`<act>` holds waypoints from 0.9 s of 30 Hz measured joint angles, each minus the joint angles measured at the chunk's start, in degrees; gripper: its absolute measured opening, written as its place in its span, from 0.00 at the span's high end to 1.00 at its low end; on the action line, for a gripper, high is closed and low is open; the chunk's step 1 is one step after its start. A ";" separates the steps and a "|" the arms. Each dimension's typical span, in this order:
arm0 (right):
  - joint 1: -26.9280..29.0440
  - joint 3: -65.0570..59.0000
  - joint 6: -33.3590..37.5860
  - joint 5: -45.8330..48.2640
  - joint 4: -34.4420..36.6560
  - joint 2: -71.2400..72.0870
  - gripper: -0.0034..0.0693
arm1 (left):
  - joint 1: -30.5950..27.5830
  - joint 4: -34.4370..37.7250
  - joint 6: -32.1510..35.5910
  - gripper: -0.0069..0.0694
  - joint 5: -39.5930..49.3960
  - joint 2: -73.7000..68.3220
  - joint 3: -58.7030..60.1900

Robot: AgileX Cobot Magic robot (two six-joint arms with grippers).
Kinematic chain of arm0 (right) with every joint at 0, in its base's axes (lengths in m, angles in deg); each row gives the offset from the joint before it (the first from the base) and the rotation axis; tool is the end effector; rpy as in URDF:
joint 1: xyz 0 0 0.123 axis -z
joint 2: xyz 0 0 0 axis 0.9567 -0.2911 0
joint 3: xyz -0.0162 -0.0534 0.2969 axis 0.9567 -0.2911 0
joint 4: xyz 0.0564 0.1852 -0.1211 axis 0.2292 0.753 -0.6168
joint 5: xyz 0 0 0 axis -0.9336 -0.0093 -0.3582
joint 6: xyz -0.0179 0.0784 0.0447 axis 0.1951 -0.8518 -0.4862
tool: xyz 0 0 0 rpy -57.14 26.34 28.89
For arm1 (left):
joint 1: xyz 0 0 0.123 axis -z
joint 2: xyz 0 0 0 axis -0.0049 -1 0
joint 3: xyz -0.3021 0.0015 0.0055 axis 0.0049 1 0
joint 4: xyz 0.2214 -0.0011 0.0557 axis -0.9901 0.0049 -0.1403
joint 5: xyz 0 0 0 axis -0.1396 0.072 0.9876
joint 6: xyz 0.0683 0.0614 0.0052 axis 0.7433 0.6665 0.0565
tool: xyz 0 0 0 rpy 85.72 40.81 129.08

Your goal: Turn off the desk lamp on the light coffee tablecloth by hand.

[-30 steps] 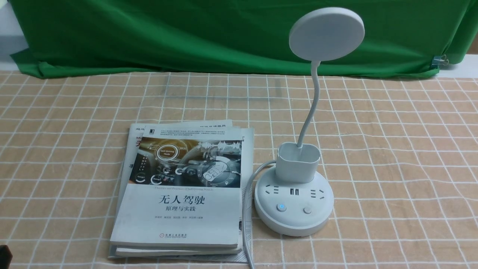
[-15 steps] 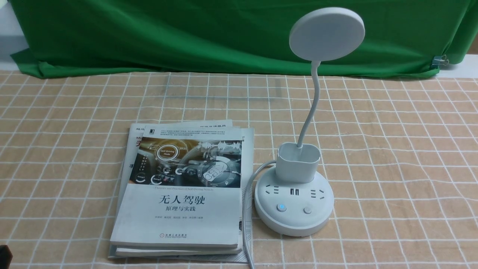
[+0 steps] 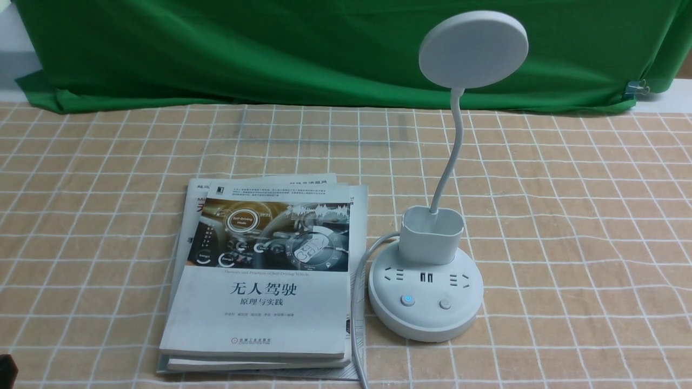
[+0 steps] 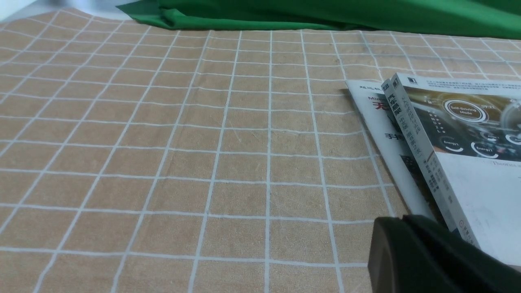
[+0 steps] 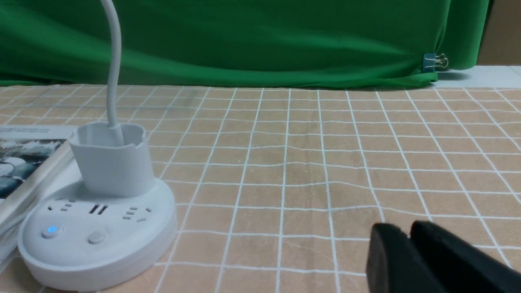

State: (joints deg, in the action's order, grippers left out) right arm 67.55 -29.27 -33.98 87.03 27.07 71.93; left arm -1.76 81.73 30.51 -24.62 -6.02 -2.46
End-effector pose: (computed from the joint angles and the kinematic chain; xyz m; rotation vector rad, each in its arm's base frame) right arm 0.0155 0.0014 0.1886 -0.1037 1.7376 0.0541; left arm 0.0141 0.0024 0.1811 -0.0068 1.7989 0.0638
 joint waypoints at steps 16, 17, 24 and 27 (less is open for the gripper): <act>0.00 0.00 -0.04 0.00 0.00 0.00 0.78 | 0.00 0.00 0.00 0.90 0.00 0.00 0.00; 0.00 0.00 -0.04 0.00 0.00 0.00 0.78 | 0.00 0.00 0.00 0.90 0.00 0.00 0.00; 0.00 0.00 -0.04 0.00 0.00 0.00 0.76 | 0.00 0.00 0.00 0.90 0.00 0.00 0.00; 0.00 0.00 -0.04 0.00 0.00 0.00 0.75 | 0.00 0.00 0.00 0.90 0.00 0.00 0.00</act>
State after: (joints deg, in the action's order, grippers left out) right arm 67.55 -29.27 -34.02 87.03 27.07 71.93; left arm -1.76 81.73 30.51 -24.62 -6.02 -2.46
